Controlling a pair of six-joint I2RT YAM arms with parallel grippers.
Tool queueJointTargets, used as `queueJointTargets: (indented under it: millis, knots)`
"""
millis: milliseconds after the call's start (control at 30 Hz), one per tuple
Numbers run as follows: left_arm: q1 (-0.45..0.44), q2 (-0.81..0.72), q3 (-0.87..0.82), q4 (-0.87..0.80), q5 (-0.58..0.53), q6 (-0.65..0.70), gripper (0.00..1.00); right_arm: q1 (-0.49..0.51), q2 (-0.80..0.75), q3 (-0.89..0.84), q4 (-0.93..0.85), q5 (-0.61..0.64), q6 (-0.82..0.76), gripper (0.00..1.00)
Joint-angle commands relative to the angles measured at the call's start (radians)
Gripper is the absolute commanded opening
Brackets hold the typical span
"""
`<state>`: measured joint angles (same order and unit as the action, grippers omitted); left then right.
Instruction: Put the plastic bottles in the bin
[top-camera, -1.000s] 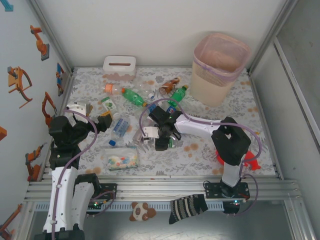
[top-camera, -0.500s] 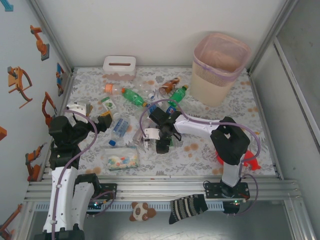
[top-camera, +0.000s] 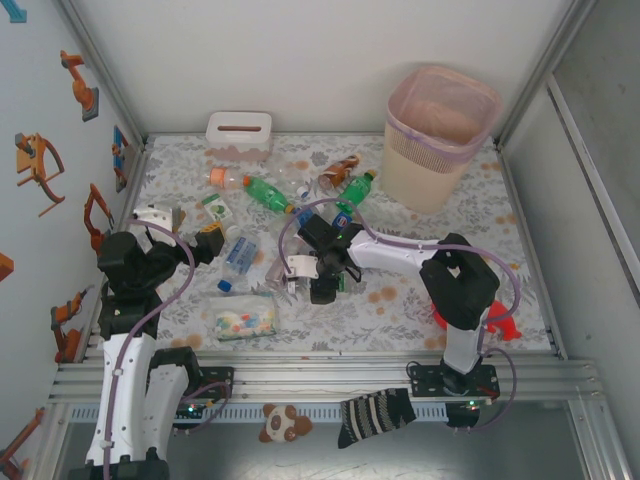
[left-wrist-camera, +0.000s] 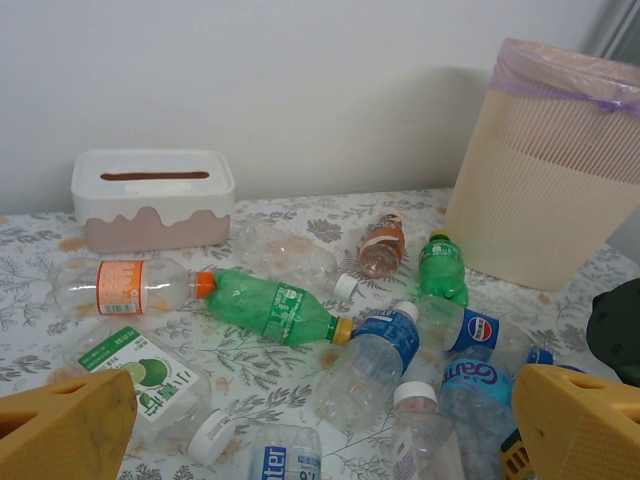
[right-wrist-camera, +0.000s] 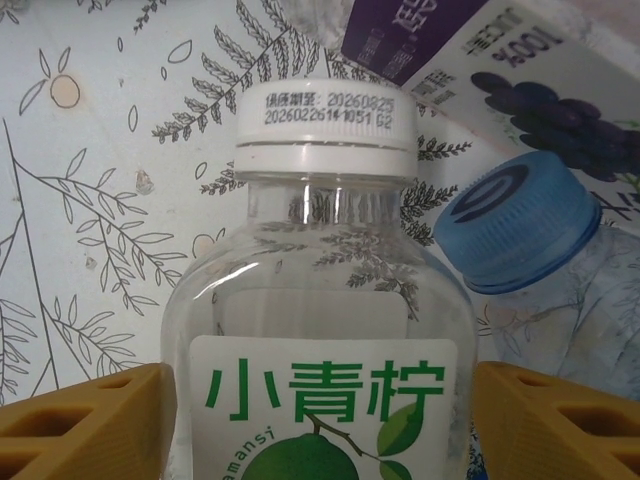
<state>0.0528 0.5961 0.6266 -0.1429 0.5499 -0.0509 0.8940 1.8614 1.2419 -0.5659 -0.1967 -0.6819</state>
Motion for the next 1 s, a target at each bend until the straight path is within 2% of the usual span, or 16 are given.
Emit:
queueJointTargets:
  millis: [0,267,500,767,967]
  knots:
    - [-0.002,-0.012,0.015,0.011,0.010,0.014,0.96,0.009,0.021,-0.017,0.014,-0.011,-0.010,0.74]
    - [-0.002,-0.015,0.015,0.011,0.012,0.012,0.96,0.014,0.005,-0.027,0.007,-0.019,-0.010,0.67]
    - [-0.002,-0.021,0.015,0.013,0.012,0.011,0.96,0.016,-0.069,-0.028,-0.027,-0.054,-0.006,0.59]
    - [-0.002,-0.020,0.016,0.018,0.012,0.011,0.96,0.010,-0.199,-0.015,-0.096,-0.116,0.007,0.58]
    - [-0.002,-0.024,0.014,0.016,0.012,0.011,0.96,-0.044,-0.308,0.031,-0.119,-0.188,0.073,0.56]
